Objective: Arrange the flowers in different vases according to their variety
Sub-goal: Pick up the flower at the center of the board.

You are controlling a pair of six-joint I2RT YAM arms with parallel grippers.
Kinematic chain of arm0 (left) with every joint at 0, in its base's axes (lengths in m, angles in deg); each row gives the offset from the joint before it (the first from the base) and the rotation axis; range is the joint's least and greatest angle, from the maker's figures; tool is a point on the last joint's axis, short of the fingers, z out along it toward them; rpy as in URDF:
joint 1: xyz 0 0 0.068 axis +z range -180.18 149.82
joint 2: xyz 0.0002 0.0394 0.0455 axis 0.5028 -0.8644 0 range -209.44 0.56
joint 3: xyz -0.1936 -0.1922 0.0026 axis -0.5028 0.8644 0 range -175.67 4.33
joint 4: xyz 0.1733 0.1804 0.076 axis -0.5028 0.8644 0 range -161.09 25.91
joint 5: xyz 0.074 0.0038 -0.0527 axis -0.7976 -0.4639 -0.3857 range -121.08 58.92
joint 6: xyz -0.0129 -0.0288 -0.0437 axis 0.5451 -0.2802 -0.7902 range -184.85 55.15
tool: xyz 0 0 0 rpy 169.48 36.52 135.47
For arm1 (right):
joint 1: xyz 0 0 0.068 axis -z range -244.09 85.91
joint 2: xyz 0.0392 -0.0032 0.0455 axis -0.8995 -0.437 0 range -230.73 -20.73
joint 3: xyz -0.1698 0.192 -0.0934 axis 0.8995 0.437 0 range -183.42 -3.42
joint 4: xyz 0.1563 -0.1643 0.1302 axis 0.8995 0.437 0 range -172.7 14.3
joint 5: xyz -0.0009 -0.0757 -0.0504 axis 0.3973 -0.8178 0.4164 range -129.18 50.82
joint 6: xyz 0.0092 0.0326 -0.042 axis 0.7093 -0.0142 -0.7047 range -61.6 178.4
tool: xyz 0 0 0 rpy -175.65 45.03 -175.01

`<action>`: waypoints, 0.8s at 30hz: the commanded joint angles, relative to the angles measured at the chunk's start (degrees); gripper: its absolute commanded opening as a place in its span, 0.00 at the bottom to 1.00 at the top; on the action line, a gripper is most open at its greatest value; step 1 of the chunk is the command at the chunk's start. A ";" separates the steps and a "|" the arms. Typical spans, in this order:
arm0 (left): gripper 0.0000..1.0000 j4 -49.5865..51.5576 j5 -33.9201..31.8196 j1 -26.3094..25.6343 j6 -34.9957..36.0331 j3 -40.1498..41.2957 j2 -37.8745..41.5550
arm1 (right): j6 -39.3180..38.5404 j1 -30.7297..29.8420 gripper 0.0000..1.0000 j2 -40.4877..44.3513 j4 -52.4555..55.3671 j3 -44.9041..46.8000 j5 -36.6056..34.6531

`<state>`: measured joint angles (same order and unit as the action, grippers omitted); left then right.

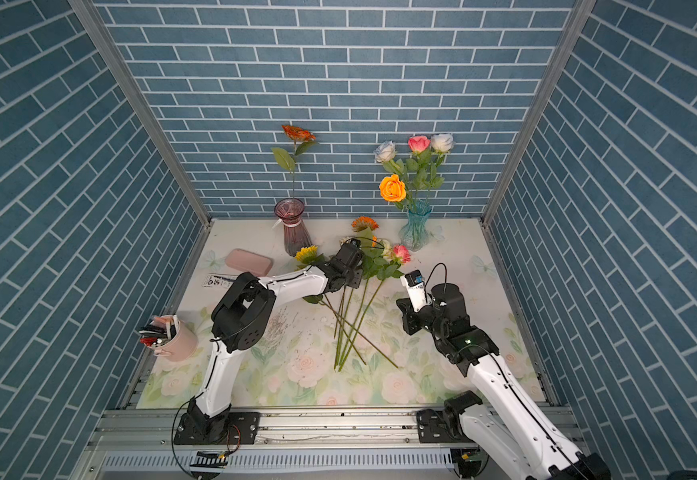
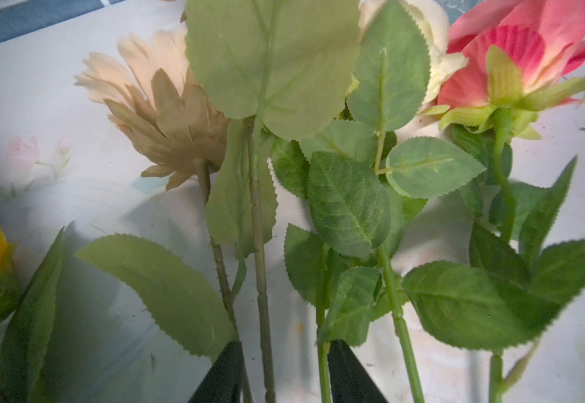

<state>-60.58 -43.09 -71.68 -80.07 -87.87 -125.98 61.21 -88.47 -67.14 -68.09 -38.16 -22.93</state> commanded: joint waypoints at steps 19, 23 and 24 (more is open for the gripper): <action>0.29 -0.04 0.53 2.20 -0.08 -2.85 -3.41 | 0.71 -0.32 0.00 0.01 0.42 0.72 0.10; 0.14 -0.25 0.97 2.21 -0.09 -2.86 -2.64 | 0.71 -0.35 0.00 -0.12 0.42 0.73 0.10; 0.08 -0.22 1.10 2.16 -0.08 -2.82 -2.24 | 0.71 -0.33 0.00 -0.10 0.40 0.73 0.11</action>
<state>-60.67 -42.35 -69.78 -80.47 -89.62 -128.62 61.23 -88.47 -67.25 -68.09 -38.07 -22.89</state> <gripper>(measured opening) 0.092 0.042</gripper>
